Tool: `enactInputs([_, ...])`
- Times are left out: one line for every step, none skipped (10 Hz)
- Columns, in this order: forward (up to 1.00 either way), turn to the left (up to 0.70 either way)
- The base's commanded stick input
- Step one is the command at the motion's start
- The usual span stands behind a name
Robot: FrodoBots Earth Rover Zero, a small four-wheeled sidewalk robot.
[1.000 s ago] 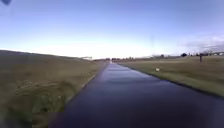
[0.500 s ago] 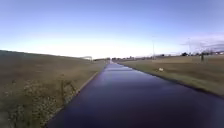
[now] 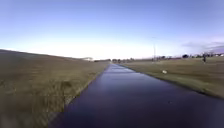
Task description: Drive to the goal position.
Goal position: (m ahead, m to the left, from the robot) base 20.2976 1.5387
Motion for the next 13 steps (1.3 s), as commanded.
enactInputs([1.00,0.00])
enactInputs([1.00,0.00])
enactInputs([1.00,0.00])
enactInputs([1.00,0.00])
enactInputs([1.00,-0.03])
enactInputs([1.00,-0.08])
enactInputs([1.00,-0.14])
enactInputs([1.00,-0.19])
enactInputs([1.00,-0.25])
enactInputs([1.00,-0.28])
enactInputs([1.00,-0.28])
enactInputs([1.00,-0.29])
enactInputs([1.00,0.00])
